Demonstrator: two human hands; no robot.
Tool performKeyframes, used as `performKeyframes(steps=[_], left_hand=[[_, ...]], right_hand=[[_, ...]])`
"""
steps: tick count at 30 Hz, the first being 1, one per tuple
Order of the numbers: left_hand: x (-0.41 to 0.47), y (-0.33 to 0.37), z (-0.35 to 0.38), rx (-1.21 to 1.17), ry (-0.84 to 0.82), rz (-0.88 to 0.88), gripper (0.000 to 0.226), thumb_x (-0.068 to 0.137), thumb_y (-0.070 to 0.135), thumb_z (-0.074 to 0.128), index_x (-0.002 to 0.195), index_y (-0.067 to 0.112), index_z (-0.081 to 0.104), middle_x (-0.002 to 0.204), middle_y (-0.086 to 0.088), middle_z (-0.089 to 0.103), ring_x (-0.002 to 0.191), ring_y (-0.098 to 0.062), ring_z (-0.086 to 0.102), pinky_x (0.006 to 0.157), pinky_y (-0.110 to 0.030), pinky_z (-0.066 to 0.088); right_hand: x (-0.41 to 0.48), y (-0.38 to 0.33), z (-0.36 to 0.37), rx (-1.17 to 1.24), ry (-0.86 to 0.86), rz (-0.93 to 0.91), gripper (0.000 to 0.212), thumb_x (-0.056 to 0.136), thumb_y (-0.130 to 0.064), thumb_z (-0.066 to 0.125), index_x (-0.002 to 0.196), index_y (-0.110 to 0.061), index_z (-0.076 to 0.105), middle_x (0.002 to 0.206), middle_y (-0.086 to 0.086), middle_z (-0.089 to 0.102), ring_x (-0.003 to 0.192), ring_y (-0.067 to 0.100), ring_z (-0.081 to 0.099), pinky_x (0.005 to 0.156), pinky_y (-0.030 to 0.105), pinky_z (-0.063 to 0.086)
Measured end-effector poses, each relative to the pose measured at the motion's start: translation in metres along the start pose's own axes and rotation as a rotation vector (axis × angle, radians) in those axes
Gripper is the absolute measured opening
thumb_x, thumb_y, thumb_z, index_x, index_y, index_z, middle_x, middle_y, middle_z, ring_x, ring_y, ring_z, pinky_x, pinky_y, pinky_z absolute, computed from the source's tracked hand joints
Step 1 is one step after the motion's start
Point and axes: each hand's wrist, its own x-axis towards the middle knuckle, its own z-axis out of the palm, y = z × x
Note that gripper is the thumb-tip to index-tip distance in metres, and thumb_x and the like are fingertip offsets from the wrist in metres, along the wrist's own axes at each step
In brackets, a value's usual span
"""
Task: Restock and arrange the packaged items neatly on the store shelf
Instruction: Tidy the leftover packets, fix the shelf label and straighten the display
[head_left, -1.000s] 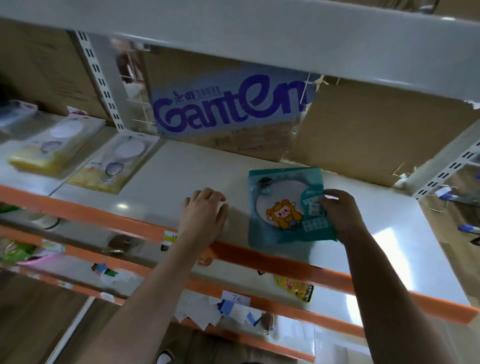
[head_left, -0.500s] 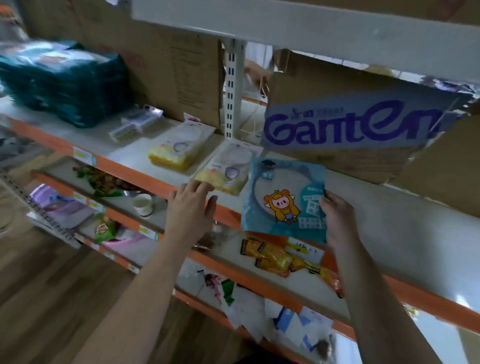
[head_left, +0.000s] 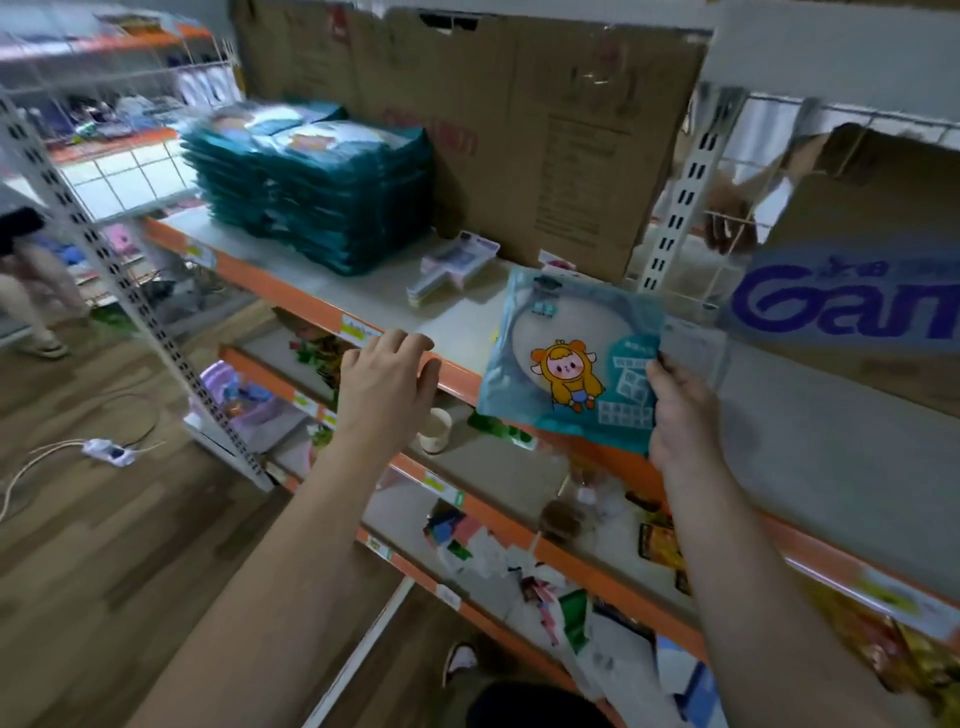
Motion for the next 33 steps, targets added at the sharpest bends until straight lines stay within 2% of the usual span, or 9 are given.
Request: performKeyframes(steps=[5,10,12,15,22,24,29,31,33], left_hand=[[0.036,-0.063,0.008,0.011,-0.021,0.008,0.03,0.097,0.033,0.048,0.12,0.018,0.059,0.118,-0.004,0.06,0.11,-0.029,0.054,0.09,-0.041,0.035],[0.089,-0.125,0.012,0.03,-0.053,0.025,0.03,0.096,0.031,0.05,0.12,0.014,0.061,0.117,-0.007,0.061,0.108,-0.031,0.055,0.087,-0.042,0.035],[0.109,-0.149,0.012,0.035,-0.063,0.035,0.03,0.097,0.031,0.051,0.12,0.014,0.061,0.118,-0.007,0.061,0.108,-0.031,0.056,0.088,-0.042,0.035],[0.137,-0.18,0.015,0.018,-0.052,0.042,0.03,0.097,0.031,0.05,0.119,0.014,0.061,0.116,-0.007,0.062,0.105,-0.03,0.058,0.087,-0.041,0.035],[0.192,-0.23,0.041,-0.016,-0.086,0.132,0.029,0.097,0.032,0.05,0.116,0.013,0.06,0.114,-0.008,0.061,0.101,-0.031,0.058,0.081,-0.039,0.036],[0.206,-0.241,0.05,-0.025,-0.112,0.181,0.028,0.097,0.031,0.05,0.114,0.012,0.06,0.111,-0.008,0.061,0.1,-0.031,0.057,0.08,-0.039,0.038],[0.238,-0.272,0.069,-0.054,-0.184,0.312,0.026,0.096,0.032,0.049,0.113,0.015,0.06,0.106,-0.007,0.06,0.1,-0.03,0.055,0.081,-0.038,0.037],[0.249,-0.285,0.073,-0.069,-0.194,0.367,0.026,0.096,0.033,0.048,0.111,0.016,0.061,0.103,-0.006,0.06,0.098,-0.03,0.056,0.081,-0.038,0.037],[0.26,-0.297,0.077,-0.072,-0.193,0.418,0.026,0.096,0.035,0.049,0.108,0.016,0.063,0.1,-0.006,0.062,0.094,-0.03,0.057,0.079,-0.038,0.038]], right_hand=[[0.024,0.017,0.085,0.091,-0.028,0.035,0.01,0.097,-0.016,0.056,0.097,-0.016,0.066,0.08,-0.001,0.074,0.071,0.015,0.072,0.054,0.03,0.057],[0.057,0.025,0.175,0.155,-0.075,0.101,0.011,0.098,-0.02,0.055,0.102,-0.017,0.066,0.1,0.006,0.073,0.09,0.025,0.071,0.075,0.046,0.059],[0.068,0.023,0.209,0.153,-0.077,0.11,0.011,0.098,-0.021,0.055,0.101,-0.018,0.066,0.104,0.006,0.071,0.089,0.022,0.071,0.074,0.044,0.059],[0.082,0.019,0.256,0.155,-0.059,0.082,0.014,0.099,-0.021,0.055,0.107,-0.015,0.065,0.101,0.003,0.071,0.075,0.013,0.072,0.056,0.03,0.058],[0.108,0.002,0.348,0.125,-0.062,-0.032,0.018,0.099,-0.018,0.054,0.112,-0.01,0.062,0.096,0.002,0.069,0.077,0.012,0.071,0.062,0.031,0.059],[0.116,-0.004,0.374,0.102,-0.063,-0.051,0.019,0.099,-0.019,0.054,0.114,-0.011,0.062,0.099,0.002,0.07,0.087,0.016,0.07,0.074,0.036,0.059],[0.135,-0.014,0.439,0.067,0.007,-0.03,0.007,0.097,-0.017,0.058,0.102,-0.014,0.062,0.094,0.002,0.07,0.081,0.015,0.07,0.067,0.032,0.06],[0.143,-0.016,0.467,0.057,0.062,-0.027,0.002,0.096,-0.014,0.058,0.096,-0.013,0.06,0.093,0.005,0.069,0.079,0.018,0.07,0.071,0.037,0.061],[0.15,-0.016,0.491,0.039,0.108,-0.036,0.01,0.095,-0.011,0.059,0.086,-0.013,0.059,0.087,0.005,0.067,0.074,0.019,0.069,0.071,0.039,0.06]])
